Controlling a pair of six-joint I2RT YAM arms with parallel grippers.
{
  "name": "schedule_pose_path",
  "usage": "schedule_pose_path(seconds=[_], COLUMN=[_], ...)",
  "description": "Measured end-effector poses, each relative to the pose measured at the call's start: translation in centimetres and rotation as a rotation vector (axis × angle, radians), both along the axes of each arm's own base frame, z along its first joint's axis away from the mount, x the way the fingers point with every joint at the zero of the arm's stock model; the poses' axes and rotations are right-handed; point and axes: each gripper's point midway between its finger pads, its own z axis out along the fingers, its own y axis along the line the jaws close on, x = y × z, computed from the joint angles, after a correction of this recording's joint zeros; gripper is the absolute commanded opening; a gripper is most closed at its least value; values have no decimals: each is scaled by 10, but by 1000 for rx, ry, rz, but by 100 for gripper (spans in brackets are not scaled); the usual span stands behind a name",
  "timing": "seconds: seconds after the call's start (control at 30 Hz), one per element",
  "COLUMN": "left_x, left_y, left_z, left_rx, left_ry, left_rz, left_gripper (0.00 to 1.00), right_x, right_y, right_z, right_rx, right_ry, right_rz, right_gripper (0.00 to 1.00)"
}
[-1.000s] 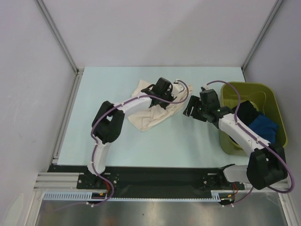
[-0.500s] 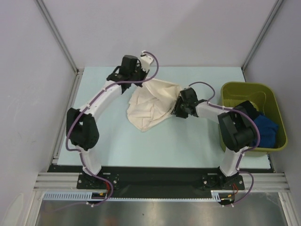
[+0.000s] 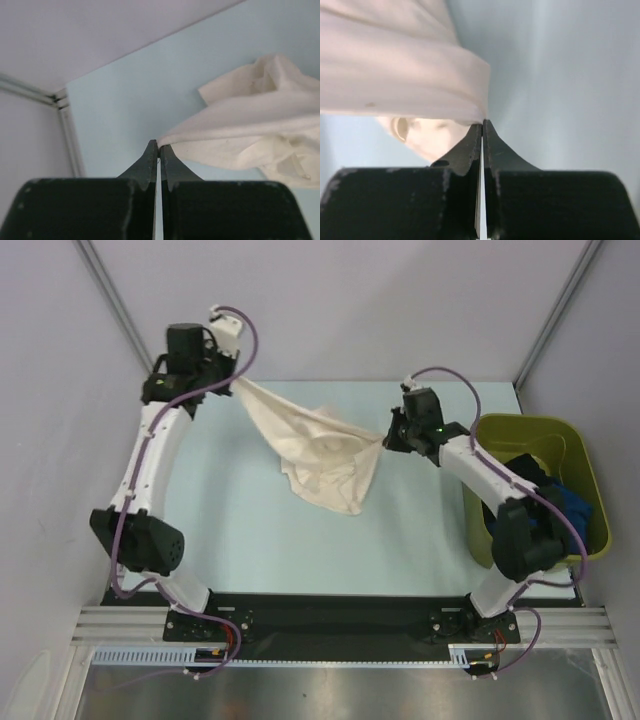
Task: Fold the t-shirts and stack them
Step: Flatten the tshirt out
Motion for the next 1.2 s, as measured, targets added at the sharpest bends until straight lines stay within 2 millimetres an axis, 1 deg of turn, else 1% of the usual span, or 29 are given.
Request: schedule_pose_path(seconds=[0.03,0.07,0.1,0.13,0.17,0.2,0.27,0.3,0.37,0.43,0.5,0.57,0.6,0.63,0.7,0.77,0.8,0.83,0.87,0.9,0.97,1.0,1.03,1.07,1.1,1.13,1.2], left_x=[-6,-14,-24,-37,-48,-63,-93,-108,-135,-160,-177,-186,-188,-186,-179,-163,-152,-142,-127,-112,-85,-70,-52,-45,-33,-22,-9], left_y=[17,31,40,46,50,55,63,68,77,84,89,92,93,92,92,91,91,90,88,87,83,81,79,78,76,74,74], left_z=[16,34,54,73,90,110,149,167,192,213,223,224,222,218,200,178,167,159,148,138,121,114,109,109,111,118,134], left_rx=[9,22,32,45,56,68,91,102,124,147,164,181,186,190,200,211,218,223,228,231,235,235,230,229,224,219,213], left_ry=[-22,-53,-90,-125,-157,-199,-282,-325,-383,-434,-462,-464,-461,-452,-405,-345,-313,-294,-266,-241,-204,-187,-174,-175,-182,-207,-262], left_rz=[31,55,69,75,80,86,98,108,130,148,157,163,164,162,156,151,147,142,137,133,124,121,120,119,121,126,138], left_gripper=[0,1,0,0,0,0,0,0,0,0,0,0,0,0,0,0,0,0,1,0,1,0,0,0,0,1,1], right_x=[-2,-6,-13,-22,-35,-49,-79,-93,-124,-151,-168,-175,-175,-172,-162,-137,-122,-103,-81,-65,-25,-7,5,20,36,45,63], right_y=[1,4,5,6,7,5,-1,-3,-5,-4,-4,-3,-3,-2,-1,-2,-5,-10,-14,-19,-31,-36,-39,-43,-47,-49,-52], right_z=[28,60,92,118,150,178,225,241,270,290,302,303,300,294,281,264,255,247,236,228,216,215,216,222,231,242,276], right_rx=[-16,-25,-29,-28,-27,-24,-20,-16,-2,19,34,42,41,36,18,-11,-23,-38,-51,-60,-69,-65,-61,-56,-53,-51,-47], right_ry=[-64,-139,-213,-273,-348,-412,-522,-561,-632,-673,-694,-698,-692,-676,-636,-578,-548,-519,-483,-458,-412,-400,-397,-405,-422,-447,-529], right_rz=[46,90,131,166,208,246,309,337,401,465,510,530,535,535,527,493,471,440,406,376,308,278,255,229,204,187,152], right_gripper=[0,0,0,0,0,0,0,0,0,0,0,0,0,0,0,0,0,0,0,0,0,0,0,0,0,0,0])
